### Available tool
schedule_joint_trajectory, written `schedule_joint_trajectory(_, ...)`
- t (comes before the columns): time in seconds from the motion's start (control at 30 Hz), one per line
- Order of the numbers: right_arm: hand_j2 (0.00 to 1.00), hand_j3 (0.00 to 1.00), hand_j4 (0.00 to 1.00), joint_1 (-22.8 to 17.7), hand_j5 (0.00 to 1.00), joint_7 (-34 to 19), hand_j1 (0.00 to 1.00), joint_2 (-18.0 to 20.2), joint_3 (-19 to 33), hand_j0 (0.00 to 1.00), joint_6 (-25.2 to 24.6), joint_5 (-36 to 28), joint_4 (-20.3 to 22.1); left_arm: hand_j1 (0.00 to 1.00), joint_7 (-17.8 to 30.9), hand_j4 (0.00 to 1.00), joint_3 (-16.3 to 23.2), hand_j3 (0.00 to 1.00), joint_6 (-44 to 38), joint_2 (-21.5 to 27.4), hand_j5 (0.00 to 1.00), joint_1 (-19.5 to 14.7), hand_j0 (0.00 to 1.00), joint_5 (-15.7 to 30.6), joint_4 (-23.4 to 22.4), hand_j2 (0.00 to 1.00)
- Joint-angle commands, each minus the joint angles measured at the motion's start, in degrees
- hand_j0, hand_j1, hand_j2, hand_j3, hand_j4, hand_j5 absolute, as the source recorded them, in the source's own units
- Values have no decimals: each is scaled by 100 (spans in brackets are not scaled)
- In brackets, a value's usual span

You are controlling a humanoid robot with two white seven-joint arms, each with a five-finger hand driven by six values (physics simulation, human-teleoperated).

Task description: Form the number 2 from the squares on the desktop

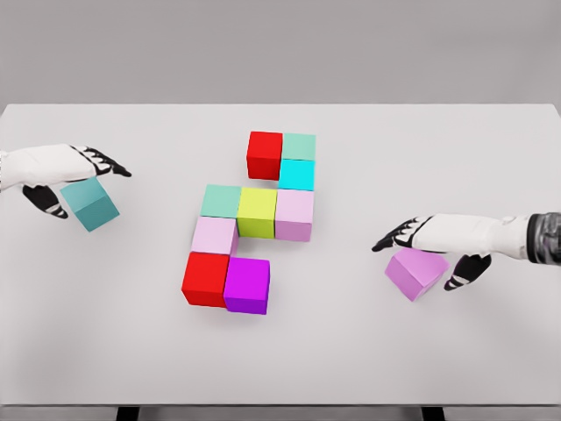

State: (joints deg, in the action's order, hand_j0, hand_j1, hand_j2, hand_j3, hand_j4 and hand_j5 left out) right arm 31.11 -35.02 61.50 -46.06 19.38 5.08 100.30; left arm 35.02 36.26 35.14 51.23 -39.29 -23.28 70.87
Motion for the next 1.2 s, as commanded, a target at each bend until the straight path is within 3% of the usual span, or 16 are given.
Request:
schedule_joint_trajectory(0.0,91,91,91,0,91,2,91,-7,1,91,-13,37,-20,100,-2,100,-5,100,-14,-104,100,0,100,-45,-47,100)
schedule_joint_trajectory(0.17,68,68,68,-18,68,2,68,-7,-96,68,-13,37,-20,100,-2,100,4,100,-14,-122,100,0,100,-115,-126,100)
schedule_joint_trajectory(0.27,66,66,66,-26,66,2,66,-7,-96,66,-4,37,-11,100,-2,100,4,100,-14,-130,100,0,100,-274,-144,100)
schedule_joint_trajectory(0.33,54,54,54,-18,54,2,54,-7,-96,54,13,37,7,100,-2,100,4,100,-14,-130,100,0,100,-317,-162,100)
schedule_joint_trajectory(0.43,45,45,45,9,45,2,45,-16,-61,45,75,46,15,100,-2,100,4,100,-14,-157,100,0,100,-564,-162,100)
schedule_joint_trajectory(0.53,45,45,45,105,45,2,45,-77,-17,45,241,99,15,100,-2,100,4,100,-14,-174,100,0,100,-669,-162,100)
schedule_joint_trajectory(0.7,45,45,45,334,45,2,45,-534,-8,45,549,108,15,100,-2,100,4,100,-14,-183,100,-9,100,-792,-162,100)
schedule_joint_trajectory(0.87,45,45,45,492,45,2,45,-789,-113,45,1562,231,15,100,-2,100,-5,100,-14,-262,100,-35,100,-898,-162,100)
schedule_joint_trajectory(1.1,45,45,45,861,45,2,45,-798,-641,45,1562,740,15,99,-2,99,-5,99,-14,-377,99,-35,99,-994,-162,99)
schedule_joint_trajectory(1.17,46,46,46,993,46,2,46,-974,-728,46,1562,749,15,98,-2,98,-5,98,-14,-403,98,-35,98,-1056,-162,98)
